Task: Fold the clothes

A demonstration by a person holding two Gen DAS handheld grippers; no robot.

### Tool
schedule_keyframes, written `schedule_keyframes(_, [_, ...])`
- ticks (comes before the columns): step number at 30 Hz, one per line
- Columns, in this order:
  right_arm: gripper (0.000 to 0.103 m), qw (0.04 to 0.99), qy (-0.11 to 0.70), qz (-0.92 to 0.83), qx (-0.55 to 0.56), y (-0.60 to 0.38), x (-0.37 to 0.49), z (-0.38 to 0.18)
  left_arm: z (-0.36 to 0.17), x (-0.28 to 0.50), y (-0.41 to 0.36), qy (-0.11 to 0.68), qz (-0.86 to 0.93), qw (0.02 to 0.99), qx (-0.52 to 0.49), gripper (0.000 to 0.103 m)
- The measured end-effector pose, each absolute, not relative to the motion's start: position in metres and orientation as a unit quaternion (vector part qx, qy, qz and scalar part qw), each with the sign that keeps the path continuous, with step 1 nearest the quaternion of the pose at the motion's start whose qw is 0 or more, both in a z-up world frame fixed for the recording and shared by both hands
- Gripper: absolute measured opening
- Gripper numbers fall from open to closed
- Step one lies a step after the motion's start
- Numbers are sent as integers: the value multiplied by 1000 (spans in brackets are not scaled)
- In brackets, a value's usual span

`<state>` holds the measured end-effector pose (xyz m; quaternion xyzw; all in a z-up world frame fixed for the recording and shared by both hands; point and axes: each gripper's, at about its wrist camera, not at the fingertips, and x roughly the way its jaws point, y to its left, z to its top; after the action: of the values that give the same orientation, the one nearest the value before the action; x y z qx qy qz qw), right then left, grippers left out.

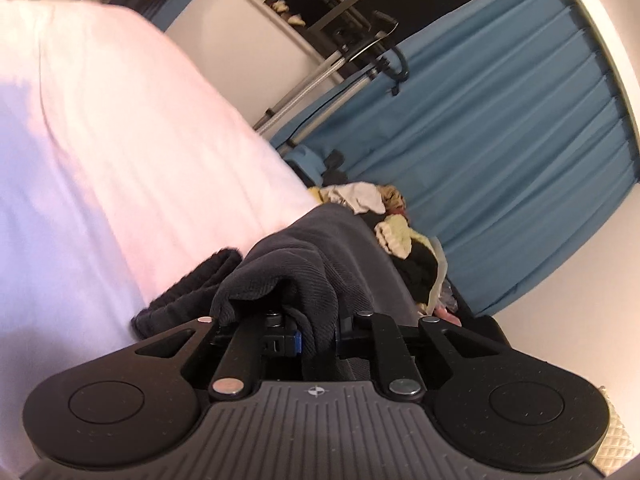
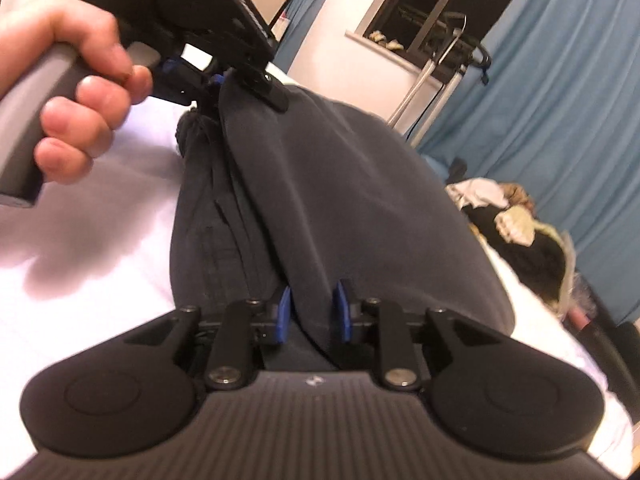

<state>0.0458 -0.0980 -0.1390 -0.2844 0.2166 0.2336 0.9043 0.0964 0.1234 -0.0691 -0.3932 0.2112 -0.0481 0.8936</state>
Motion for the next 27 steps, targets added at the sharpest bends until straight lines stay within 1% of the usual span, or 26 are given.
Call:
schedule_keyframes(2, [30, 910, 215, 238, -263, -103, 46, -137, -64, 94, 124, 209, -52, 893, -395, 18])
schedule_keyframes(4, [37, 917, 207, 243, -241, -109, 44, -133, -58, 90, 123, 205, -58, 892, -399, 24])
schedule_keyframes(5, [45, 917, 202, 249, -236, -110, 42, -131, -57, 88, 122, 203, -62, 890, -403, 36])
schedule_keyframes(6, [56, 918, 197, 256, -231, -111, 40, -129, -55, 86, 121, 202, -67, 888, -407, 52])
schedule_keyframes(7, [62, 918, 191, 262, -227, -111, 37, -127, -53, 84, 120, 200, -71, 886, -412, 60])
schedule_keyframes(8, [68, 917, 181, 268, -234, -108, 33, -126, -51, 76, 119, 194, -79, 884, -417, 75])
schedule_keyframes(9, [71, 915, 171, 274, -241, -105, 28, -125, -49, 68, 118, 189, -87, 882, -423, 88])
schedule_keyframes(10, [73, 912, 162, 280, -252, -103, 26, -126, -47, 60, 117, 185, -96, 881, -425, 92])
schedule_keyframes(11, [80, 909, 153, 286, -263, -101, 24, -127, -43, 52, 117, 184, -97, 880, -427, 97])
schedule_keyframes(12, [86, 905, 144, 292, -275, -98, 22, -128, -41, 45, 117, 184, -89, 880, -428, 98])
schedule_keyframes(16, [89, 890, 125, 307, -313, -87, 19, -136, -46, 34, 126, 183, -73, 863, -464, 101])
schedule_keyframes(21, [95, 883, 138, 295, -337, -75, 32, -150, -69, 42, 131, 219, -42, 836, -502, 101])
schedule_keyframes(22, [94, 882, 141, 292, -341, -74, 35, -152, -74, 42, 132, 226, -39, 828, -511, 101])
schedule_keyframes(23, [85, 881, 144, 288, -346, -72, 38, -154, -78, 43, 133, 230, -39, 822, -519, 101])
schedule_keyframes(24, [62, 881, 146, 284, -348, -71, 40, -155, -81, 43, 134, 234, -40, 816, -526, 101])
schedule_keyframes(25, [53, 889, 148, 281, -329, -75, 42, -150, -83, 43, 135, 236, -42, 813, -531, 102])
schedule_keyframes(27, [29, 904, 151, 273, -291, -83, 45, -139, -85, 45, 136, 239, -45, 810, -533, 102])
